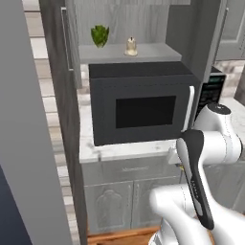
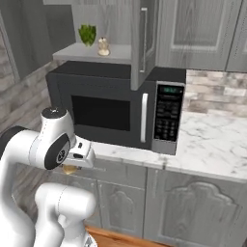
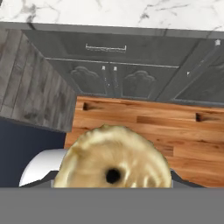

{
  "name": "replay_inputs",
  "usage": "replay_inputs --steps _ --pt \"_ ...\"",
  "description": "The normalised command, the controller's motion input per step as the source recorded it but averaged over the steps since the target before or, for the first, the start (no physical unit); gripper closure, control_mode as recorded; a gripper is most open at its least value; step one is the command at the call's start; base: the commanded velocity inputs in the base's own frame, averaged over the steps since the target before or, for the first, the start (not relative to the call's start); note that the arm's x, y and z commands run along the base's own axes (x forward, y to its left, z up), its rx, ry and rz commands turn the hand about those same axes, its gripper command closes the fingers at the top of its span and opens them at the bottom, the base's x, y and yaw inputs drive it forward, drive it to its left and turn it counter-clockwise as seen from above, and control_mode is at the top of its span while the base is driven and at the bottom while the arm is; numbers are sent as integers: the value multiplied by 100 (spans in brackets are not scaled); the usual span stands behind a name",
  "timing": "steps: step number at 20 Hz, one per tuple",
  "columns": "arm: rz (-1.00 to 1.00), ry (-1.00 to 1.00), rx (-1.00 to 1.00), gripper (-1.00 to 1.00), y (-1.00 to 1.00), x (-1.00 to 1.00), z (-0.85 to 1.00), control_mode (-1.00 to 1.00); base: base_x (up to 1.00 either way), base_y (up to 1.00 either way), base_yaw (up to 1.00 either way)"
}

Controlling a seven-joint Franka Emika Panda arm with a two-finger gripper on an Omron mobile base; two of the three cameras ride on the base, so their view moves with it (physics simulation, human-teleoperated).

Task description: Pick the candle and candle from the dining table and place them in the open cabinet. Close the cabinet after placing the objects.

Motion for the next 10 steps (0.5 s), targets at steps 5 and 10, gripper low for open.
replay_inputs --steps 5,10 --pt "0 0 0 100 0 0 0 100 44 17 0" --pt "0 0 0 100 0 0 0 100 45 21 0"
